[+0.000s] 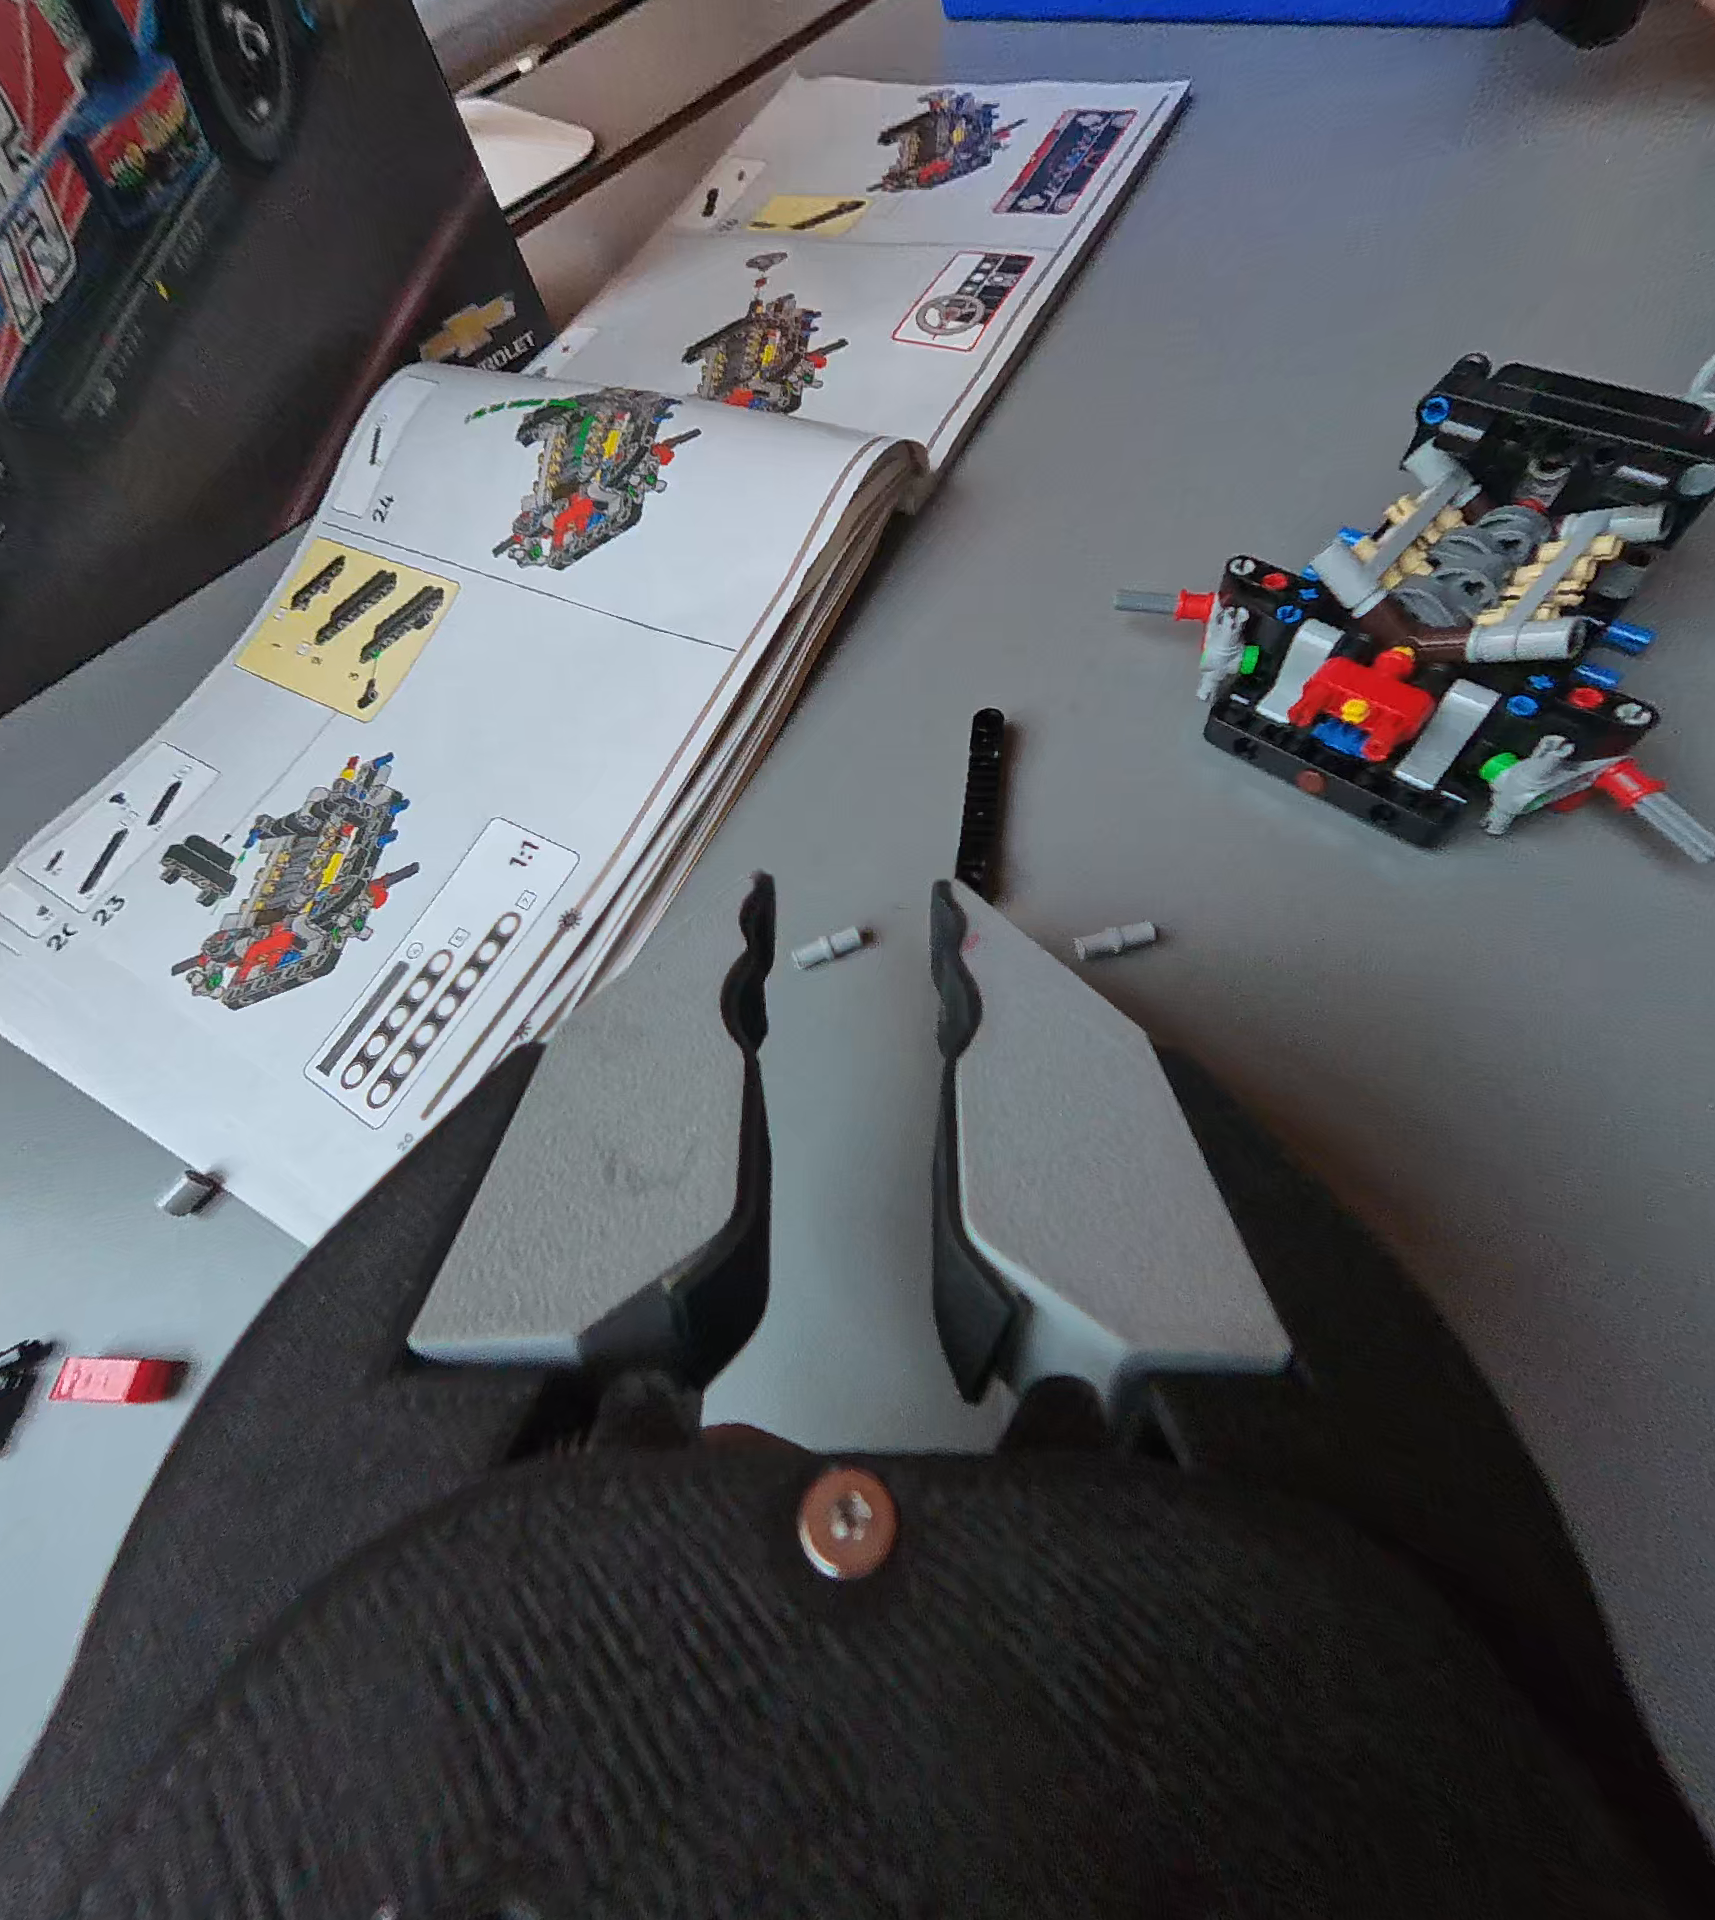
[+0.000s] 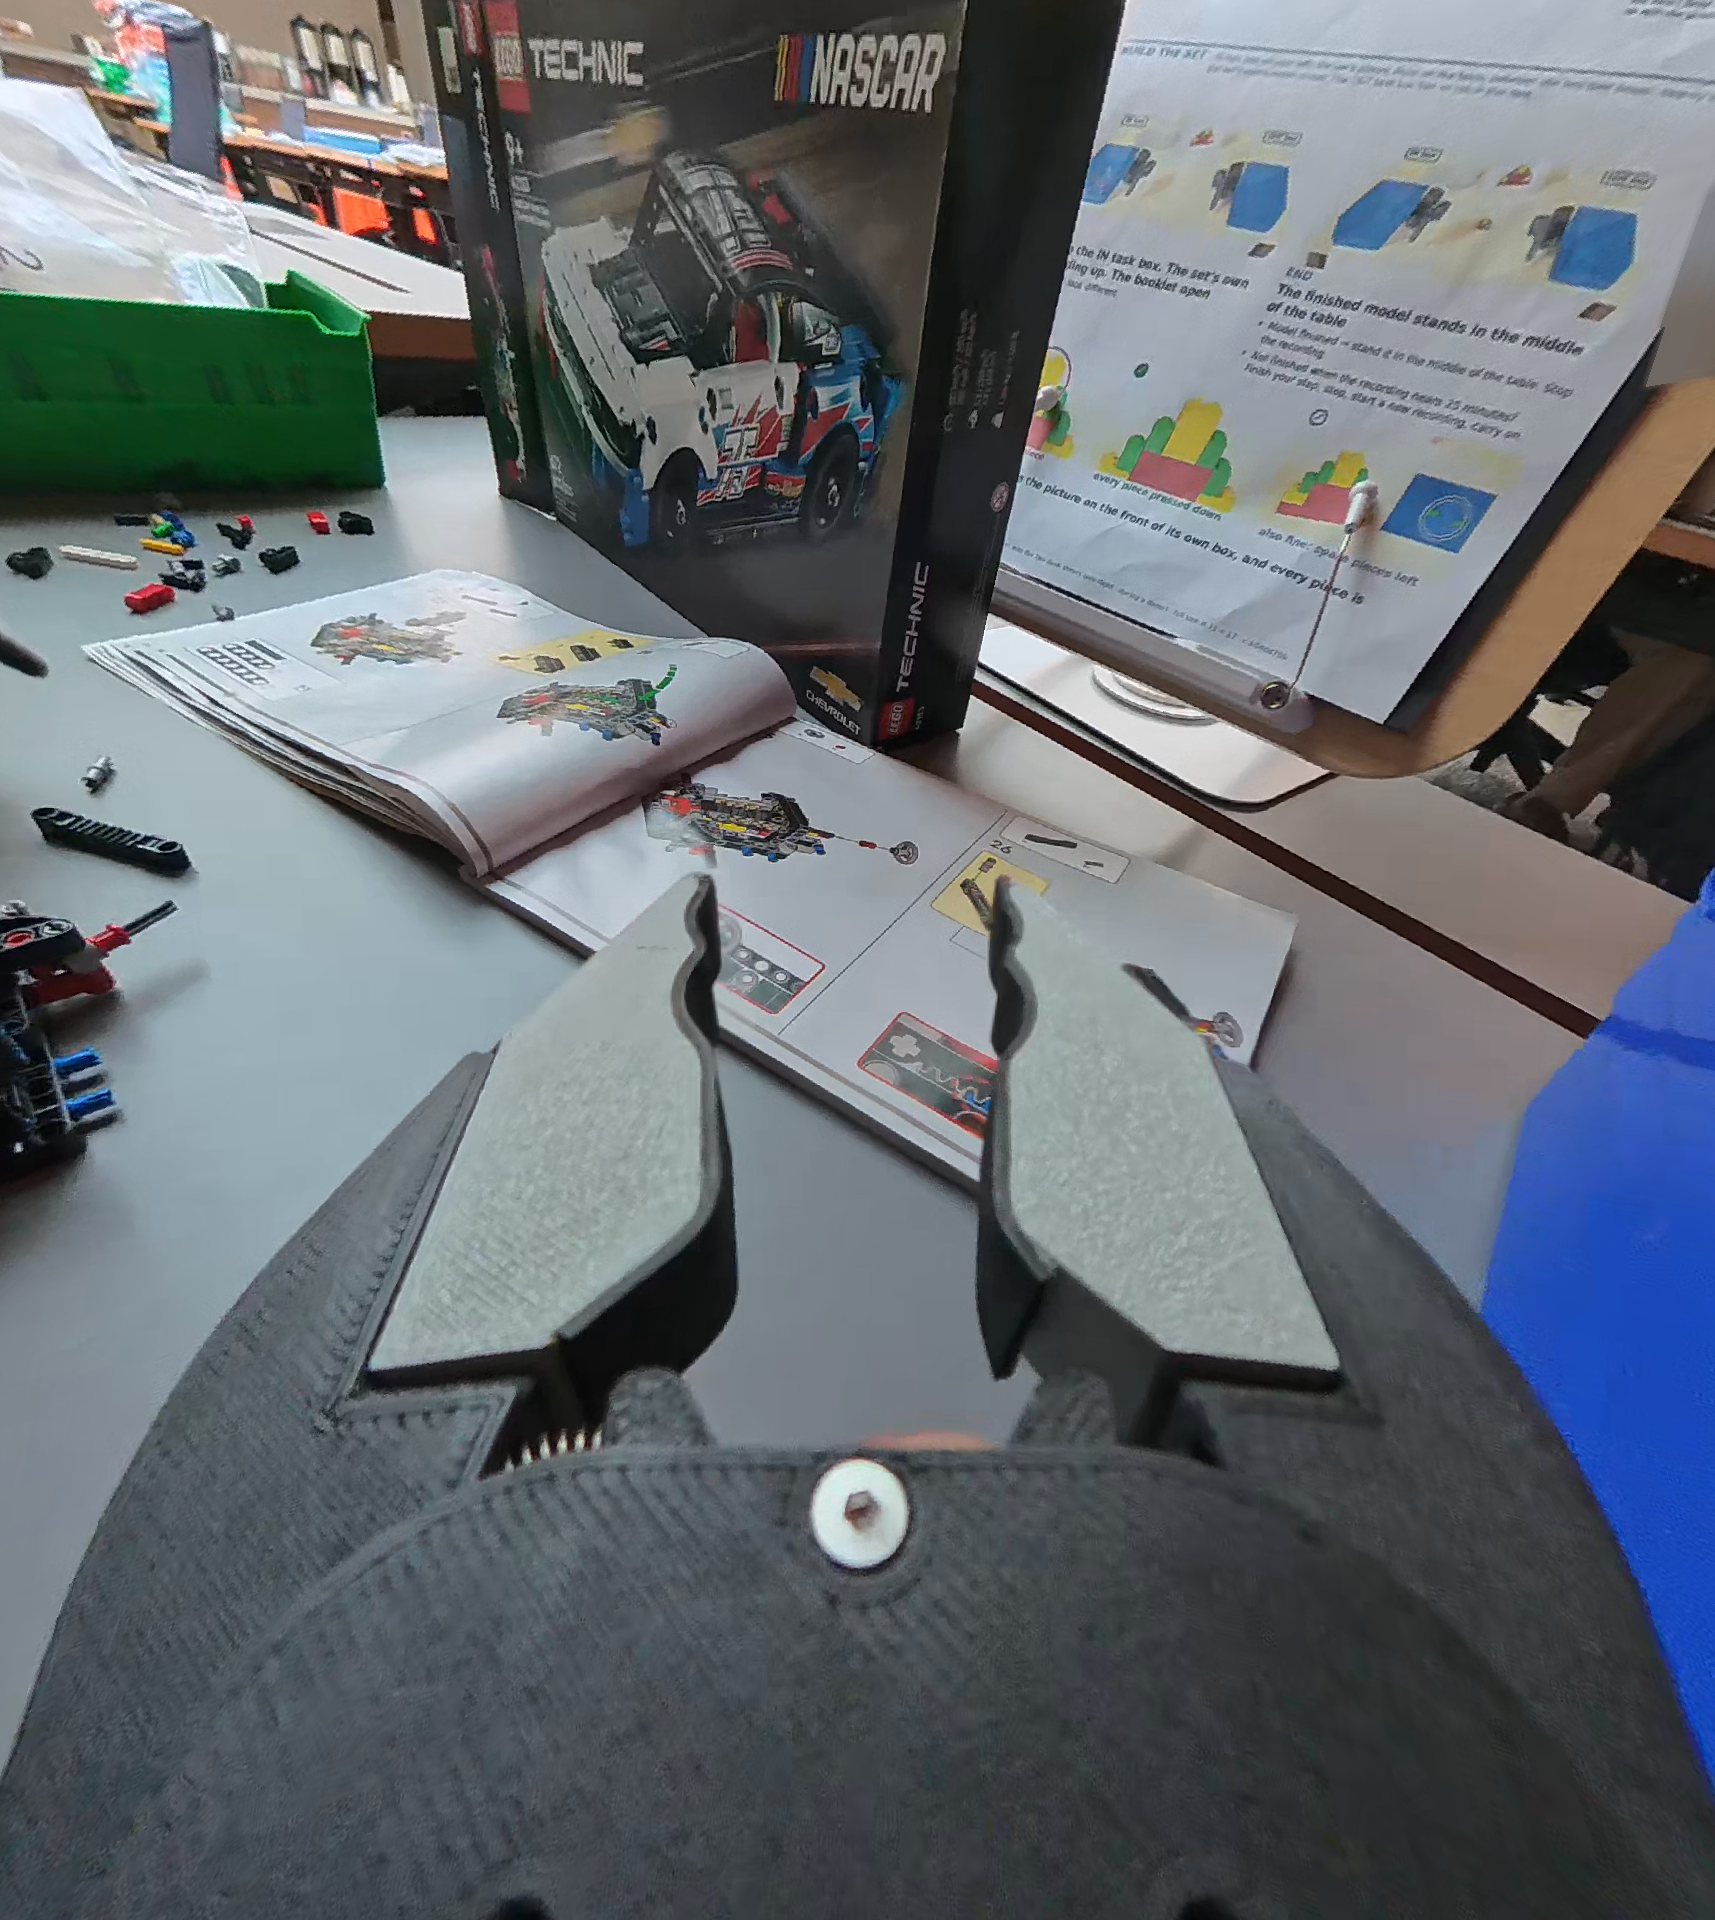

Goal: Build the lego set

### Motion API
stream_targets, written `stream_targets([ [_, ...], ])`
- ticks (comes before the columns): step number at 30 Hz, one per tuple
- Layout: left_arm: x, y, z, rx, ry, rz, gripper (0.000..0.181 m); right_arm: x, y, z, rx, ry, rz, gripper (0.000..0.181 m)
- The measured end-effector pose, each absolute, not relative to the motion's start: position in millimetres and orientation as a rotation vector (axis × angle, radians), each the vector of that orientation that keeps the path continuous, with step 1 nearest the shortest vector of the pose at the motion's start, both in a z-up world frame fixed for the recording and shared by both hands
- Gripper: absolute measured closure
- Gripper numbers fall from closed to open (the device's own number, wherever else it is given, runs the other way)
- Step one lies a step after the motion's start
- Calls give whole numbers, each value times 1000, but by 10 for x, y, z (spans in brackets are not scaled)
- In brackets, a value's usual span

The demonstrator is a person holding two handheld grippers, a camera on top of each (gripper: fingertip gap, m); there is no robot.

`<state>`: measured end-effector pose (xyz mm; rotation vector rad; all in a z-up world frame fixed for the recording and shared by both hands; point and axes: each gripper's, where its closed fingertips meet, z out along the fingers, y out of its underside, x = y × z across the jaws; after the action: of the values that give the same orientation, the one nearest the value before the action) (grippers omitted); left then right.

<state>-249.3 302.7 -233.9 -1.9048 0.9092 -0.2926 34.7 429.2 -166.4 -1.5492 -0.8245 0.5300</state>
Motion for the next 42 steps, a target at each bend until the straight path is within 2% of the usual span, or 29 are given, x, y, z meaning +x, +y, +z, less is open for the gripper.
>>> stream_targets([
  [5, -2459, 3019, -2243, -1826, 914, -309, 156, 132, 4107, -1726, -1545, -926, 711, 128],
  [16, -2453, 3013, -2217, -1803, 913, -313, 158, -53, 4001, -2013, -1640, -1028, 808, 128],
  [42, -2456, 3016, -2209, -1798, 913, -320, 161, -143, 3918, -2142, -1667, -1128, 799, 137],
])
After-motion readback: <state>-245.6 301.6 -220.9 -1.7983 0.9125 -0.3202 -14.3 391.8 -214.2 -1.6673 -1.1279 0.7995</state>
